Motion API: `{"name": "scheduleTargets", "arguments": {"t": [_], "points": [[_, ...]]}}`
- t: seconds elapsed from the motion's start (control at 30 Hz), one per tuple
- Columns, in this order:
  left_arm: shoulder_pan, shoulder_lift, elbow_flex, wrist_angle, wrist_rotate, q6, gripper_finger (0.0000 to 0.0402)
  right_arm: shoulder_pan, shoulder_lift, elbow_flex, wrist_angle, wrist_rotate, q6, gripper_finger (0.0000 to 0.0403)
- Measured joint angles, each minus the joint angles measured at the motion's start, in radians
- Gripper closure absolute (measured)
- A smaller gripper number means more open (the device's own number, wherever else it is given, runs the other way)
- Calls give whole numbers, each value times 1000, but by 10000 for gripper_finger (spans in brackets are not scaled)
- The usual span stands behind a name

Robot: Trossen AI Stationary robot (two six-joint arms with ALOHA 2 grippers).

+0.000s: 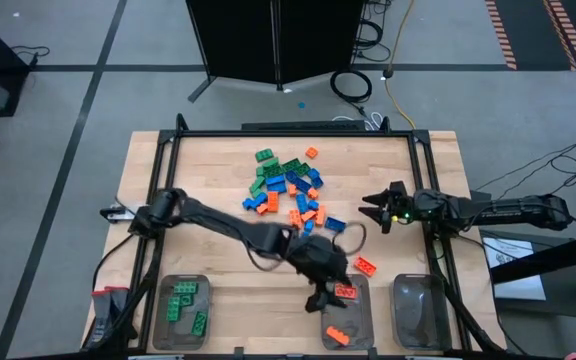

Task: Sort blocks
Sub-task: Put the orange game piece into the center black bin

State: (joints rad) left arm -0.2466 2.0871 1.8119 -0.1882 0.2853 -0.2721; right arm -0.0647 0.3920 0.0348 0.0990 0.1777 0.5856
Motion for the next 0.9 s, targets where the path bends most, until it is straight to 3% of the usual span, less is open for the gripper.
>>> {"name": "scheduleTargets", "arguments": {"t": [0.2,0.4,0.53,0.73,0.9], "points": [[53,-170,71,-593,-356,137,108,0,1,2,-8,2,-3,165],[59,-291,12,-949,-513,78,108,0,2,2,-32,-1,7,165],[34,-285,-93,-976,-499,178,108,0,2,2,-42,-1,6,165],[14,-250,-286,-914,-487,459,108,0,2,3,-75,-1,6,165],[33,-250,-377,-811,-460,577,107,0,2,3,-90,-1,5,165]]}}
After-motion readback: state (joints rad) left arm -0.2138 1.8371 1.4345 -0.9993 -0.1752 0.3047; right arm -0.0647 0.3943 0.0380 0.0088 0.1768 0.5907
